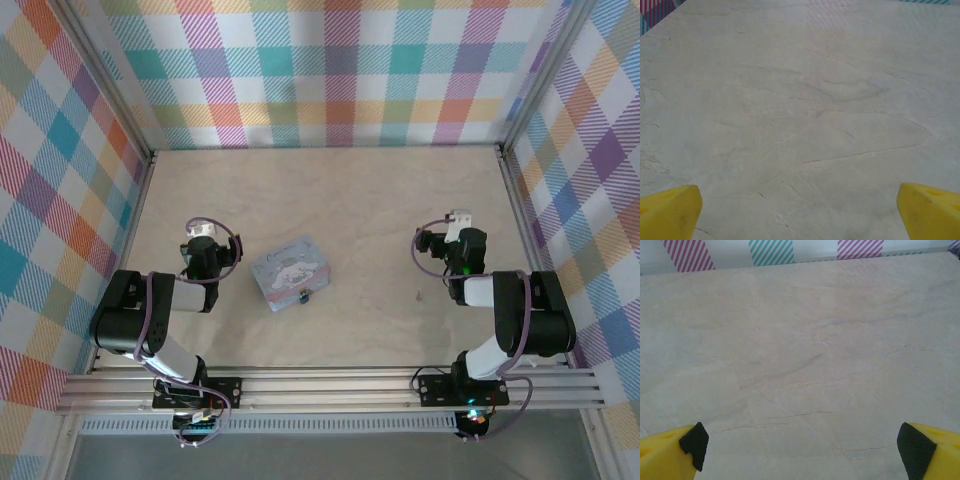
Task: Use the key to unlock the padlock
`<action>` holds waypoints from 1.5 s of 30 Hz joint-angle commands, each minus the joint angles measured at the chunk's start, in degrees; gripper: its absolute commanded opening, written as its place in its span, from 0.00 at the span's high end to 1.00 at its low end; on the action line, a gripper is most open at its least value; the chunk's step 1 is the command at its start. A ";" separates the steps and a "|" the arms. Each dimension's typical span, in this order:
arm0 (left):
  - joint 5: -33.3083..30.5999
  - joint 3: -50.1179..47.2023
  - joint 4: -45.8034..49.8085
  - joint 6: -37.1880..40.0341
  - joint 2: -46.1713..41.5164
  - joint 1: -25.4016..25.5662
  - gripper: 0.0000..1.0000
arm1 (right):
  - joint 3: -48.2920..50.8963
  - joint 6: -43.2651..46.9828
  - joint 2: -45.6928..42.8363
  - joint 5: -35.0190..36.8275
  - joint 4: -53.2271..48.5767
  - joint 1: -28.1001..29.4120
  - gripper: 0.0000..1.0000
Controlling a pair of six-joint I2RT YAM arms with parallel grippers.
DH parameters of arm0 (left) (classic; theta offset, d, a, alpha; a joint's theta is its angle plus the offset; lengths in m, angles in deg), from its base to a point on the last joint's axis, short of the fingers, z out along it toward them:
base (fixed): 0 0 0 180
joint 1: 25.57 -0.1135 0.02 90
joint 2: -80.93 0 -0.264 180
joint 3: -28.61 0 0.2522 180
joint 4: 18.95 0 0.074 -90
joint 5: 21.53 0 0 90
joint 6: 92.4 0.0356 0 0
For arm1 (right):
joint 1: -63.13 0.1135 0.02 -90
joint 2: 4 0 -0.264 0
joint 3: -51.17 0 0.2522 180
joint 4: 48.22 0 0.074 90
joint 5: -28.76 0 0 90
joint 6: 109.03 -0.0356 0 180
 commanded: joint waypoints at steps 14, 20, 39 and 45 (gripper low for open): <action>-0.18 1.32 -0.20 0.31 -0.68 0.19 0.00 | -0.43 -0.35 -0.22 0.07 0.09 0.32 0.00; -0.14 1.25 -0.20 0.19 -0.68 0.19 0.00 | -0.44 -0.35 -0.14 0.06 0.09 0.32 0.00; 4.27 4.79 18.53 -0.69 -14.25 0.72 0.05 | -2.74 -1.38 -6.51 0.14 -9.41 -0.38 0.00; 6.57 7.16 32.50 -7.69 -24.24 1.07 0.06 | -4.66 -4.12 -15.22 0.67 -20.55 -0.37 0.00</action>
